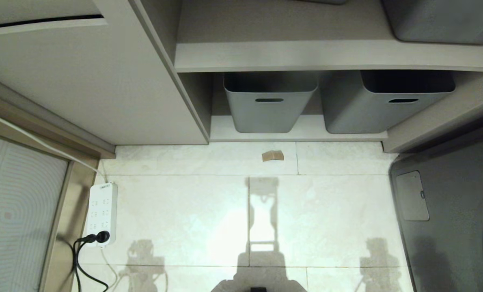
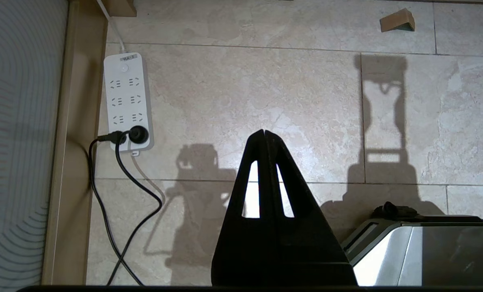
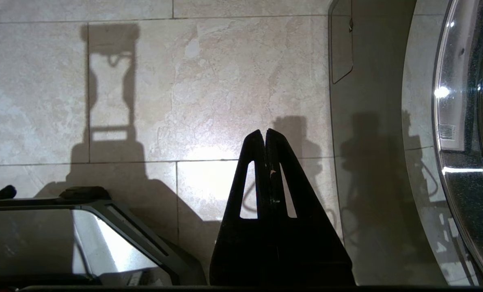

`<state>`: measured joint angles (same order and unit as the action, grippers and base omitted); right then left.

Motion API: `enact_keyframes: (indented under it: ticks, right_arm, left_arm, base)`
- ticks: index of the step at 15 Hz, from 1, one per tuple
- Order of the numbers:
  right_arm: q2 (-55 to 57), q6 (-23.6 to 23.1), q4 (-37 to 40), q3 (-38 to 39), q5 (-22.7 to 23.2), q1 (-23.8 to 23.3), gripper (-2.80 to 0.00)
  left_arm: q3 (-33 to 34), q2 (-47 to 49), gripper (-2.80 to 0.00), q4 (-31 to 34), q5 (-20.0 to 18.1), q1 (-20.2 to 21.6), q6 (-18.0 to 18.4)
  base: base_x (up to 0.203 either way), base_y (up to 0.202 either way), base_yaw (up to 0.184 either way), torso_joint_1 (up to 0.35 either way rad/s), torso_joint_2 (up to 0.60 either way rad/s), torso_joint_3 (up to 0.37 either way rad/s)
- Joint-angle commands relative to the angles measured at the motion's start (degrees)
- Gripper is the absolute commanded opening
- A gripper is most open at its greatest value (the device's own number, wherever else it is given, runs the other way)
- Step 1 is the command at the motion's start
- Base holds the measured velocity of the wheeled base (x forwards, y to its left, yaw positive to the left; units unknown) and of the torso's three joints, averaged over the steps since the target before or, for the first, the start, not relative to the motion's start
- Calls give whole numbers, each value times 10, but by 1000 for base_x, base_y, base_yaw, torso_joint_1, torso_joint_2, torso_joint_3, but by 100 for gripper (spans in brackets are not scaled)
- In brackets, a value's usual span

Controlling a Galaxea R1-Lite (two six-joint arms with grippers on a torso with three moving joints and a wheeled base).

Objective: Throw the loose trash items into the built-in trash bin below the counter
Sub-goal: Pick up the garbage

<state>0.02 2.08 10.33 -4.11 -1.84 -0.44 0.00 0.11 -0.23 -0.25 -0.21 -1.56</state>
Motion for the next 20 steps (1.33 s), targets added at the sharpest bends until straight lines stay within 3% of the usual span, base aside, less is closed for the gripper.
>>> enact_keyframes:
  ticks: [1,8,11,17,20]
  right_arm:
    - [1,0,0,0,0,0,-280]
    - [4,-13,2,-3,2,1,-280]
    - [58,-12,1,-82,-5,0,-280]
    - [513,-3,-90,-407,9,5,-280]
    - [707,-15,-135,-487,51,48,-280]
  left_arm:
    - [2,1,-280,0,1,0,0]
    - [2,1,-280,1,1,0,0]
    - [2,1,-280,1,2,0,-3]
    - [2,1,-280,0,3,0,-5]
    - [2,1,-280,0,3,0,-5]
  base:
    - [0,0,0,-19,91,76]
    - [0,0,0,-2,15,12]
    - [0,0,0,0,0,0]
    - [0,0,0,0,0,0]
    - [0,0,0,0,0,0]
